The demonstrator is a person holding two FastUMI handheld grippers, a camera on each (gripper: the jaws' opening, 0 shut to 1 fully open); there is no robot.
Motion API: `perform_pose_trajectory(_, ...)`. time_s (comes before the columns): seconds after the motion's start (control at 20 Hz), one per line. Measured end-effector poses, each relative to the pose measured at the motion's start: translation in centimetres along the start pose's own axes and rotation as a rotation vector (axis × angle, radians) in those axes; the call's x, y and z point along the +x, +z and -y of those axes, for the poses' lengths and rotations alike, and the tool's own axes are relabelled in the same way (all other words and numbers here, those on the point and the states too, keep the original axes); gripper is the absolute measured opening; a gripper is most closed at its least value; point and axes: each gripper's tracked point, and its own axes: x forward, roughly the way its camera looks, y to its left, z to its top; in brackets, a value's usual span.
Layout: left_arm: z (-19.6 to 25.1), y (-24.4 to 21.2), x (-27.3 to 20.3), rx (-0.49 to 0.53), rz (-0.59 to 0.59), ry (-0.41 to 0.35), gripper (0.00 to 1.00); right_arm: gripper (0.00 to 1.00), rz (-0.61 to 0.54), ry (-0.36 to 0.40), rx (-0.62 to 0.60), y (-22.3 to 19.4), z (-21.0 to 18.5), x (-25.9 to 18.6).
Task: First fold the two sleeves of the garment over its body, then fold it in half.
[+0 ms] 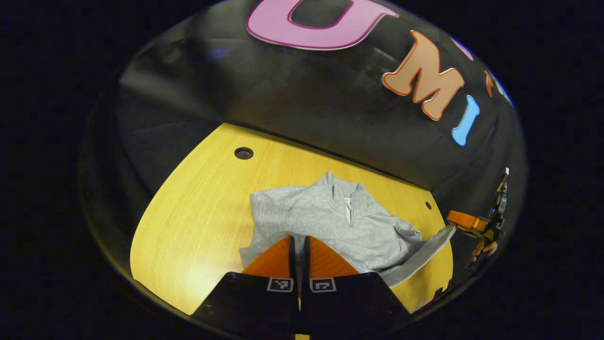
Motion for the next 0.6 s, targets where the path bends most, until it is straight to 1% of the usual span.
perform_pose_trajectory(0.05,-0.6,-0.3,0.9,-0.028,-0.023,0.012,0.0,0.0,0.011,-0.023,0.008,0.8,0.8,1.1)
perform_pose_trajectory(0.15,-1.6,-0.8,2.9,-0.054,-0.065,0.042,0.0,0.02,0.012,-0.062,0.02,1.5,2.2,2.6)
perform_pose_trajectory(0.25,-2.4,-1.4,4.7,-0.043,-0.103,0.064,0.0,0.02,0.0,-0.093,0.028,1.3,3.3,4.1)
perform_pose_trajectory(0.35,-2.8,-2.5,6.4,-0.028,-0.155,0.092,0.0,0.01,-0.02,-0.124,0.023,0.6,4.3,4.6)
perform_pose_trajectory(0.45,-2.9,-3.0,7.5,-0.021,-0.178,0.112,0.01,0.02,-0.008,-0.137,-0.004,0.7,4.2,4.7)
perform_pose_trajectory(0.5,-3.2,-2.7,8.0,-0.004,-0.162,0.129,0.1,0.03,0.013,-0.137,-0.032,1.1,4.1,4.1)
perform_pose_trajectory(0.55,-3.2,-2.0,8.2,0.009,-0.132,0.128,0.32,0.03,0.034,-0.136,-0.058,1.4,3.8,4.0)
perform_pose_trajectory(0.6,-3.1,-0.9,7.9,0.022,-0.095,0.127,0.53,0.0,0.052,-0.135,-0.084,1.6,3.5,3.5)
